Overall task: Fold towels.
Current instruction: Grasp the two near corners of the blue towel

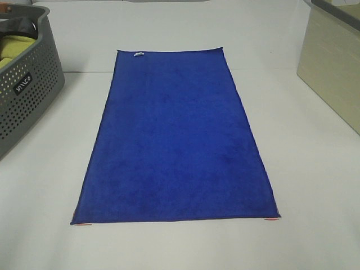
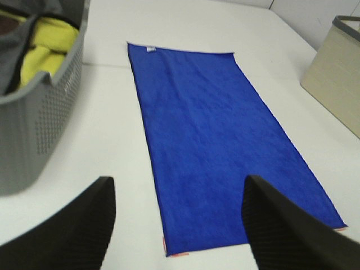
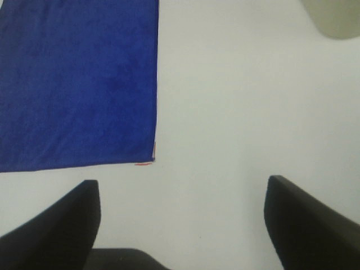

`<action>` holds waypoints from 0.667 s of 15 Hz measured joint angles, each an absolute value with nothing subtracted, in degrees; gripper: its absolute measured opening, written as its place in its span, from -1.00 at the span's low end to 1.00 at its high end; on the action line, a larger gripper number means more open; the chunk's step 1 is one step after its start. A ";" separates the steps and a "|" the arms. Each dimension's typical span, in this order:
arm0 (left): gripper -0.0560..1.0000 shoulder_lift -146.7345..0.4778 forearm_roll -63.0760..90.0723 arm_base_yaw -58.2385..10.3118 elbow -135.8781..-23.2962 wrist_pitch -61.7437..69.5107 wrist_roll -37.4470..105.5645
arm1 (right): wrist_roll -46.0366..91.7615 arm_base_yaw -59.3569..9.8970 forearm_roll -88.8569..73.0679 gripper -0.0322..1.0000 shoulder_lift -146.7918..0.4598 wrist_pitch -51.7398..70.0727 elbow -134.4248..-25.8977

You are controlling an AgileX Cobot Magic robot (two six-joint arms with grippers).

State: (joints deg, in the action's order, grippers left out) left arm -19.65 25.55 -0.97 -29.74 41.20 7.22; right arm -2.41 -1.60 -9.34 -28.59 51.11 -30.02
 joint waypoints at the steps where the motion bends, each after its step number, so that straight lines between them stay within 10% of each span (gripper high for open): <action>1: 0.28 -24.41 27.62 -0.97 -29.74 41.20 7.22 | -2.01 -1.60 -10.77 0.53 -34.15 50.19 -30.02; 10: 0.28 -68.98 38.16 -0.97 -29.74 37.64 16.62 | 14.32 -1.60 -24.81 0.53 -68.75 38.56 -30.08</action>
